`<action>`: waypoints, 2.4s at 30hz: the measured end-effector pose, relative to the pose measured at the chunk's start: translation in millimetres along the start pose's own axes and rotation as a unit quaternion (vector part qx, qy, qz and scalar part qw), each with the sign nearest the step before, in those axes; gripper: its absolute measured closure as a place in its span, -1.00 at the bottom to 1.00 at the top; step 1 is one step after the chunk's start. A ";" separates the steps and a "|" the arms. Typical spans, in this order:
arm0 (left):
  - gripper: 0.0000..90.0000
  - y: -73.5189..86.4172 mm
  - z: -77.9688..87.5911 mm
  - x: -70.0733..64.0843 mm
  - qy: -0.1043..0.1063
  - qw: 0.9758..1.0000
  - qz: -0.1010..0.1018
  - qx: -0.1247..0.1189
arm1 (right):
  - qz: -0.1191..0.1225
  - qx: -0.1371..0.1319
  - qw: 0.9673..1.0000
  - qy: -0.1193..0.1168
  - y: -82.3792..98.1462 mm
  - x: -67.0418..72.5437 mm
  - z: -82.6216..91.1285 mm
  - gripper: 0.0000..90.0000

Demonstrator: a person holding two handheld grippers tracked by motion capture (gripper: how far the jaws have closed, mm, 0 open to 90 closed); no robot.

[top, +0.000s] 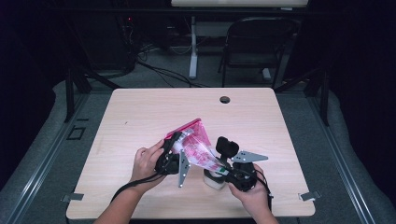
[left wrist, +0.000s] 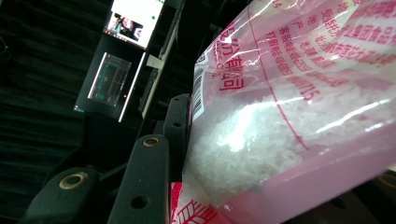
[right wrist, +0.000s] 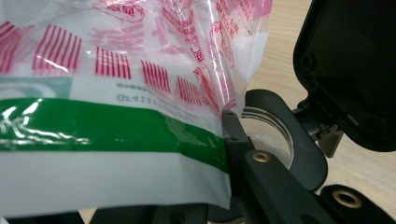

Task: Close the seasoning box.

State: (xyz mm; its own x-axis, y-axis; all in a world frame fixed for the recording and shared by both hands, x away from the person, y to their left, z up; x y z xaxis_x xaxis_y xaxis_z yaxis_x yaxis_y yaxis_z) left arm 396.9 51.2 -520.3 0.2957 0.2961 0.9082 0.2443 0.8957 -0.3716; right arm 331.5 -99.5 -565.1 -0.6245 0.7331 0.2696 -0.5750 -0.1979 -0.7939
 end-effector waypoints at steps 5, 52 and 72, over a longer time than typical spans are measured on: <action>0.52 1.4 -1.5 -2.6 0.005 1.000 0.003 0.001 | 0.000 0.001 1.000 0.001 0.1 -0.3 0.2 1.00; 0.53 18.0 -13.9 -28.2 0.075 0.994 0.076 0.015 | 0.003 -0.008 1.000 0.005 -4.1 0.7 4.5 1.00; 0.55 21.9 -16.0 -39.4 0.109 0.988 0.108 0.023 | 0.001 -0.014 1.000 0.004 -6.9 0.6 6.4 1.00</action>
State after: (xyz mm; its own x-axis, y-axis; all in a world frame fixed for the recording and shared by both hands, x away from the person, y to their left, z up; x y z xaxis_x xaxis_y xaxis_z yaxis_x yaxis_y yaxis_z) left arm 405.4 53.8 -567.3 0.5297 0.4085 0.7433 0.1132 0.8345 -0.5393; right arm 331.7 -101.8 -555.9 -0.6214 0.7381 0.2629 -0.5582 -0.1816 -0.8096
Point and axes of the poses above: each handheld gripper's, and its own axes: z roughly backward along the jaws, y roughly out of its underside, x roughly to its left, the point moved 10 cm from there along -z, roughly forward along the jaws, and after that the axes turned 2 degrees about -z, right-handed, at the moved point
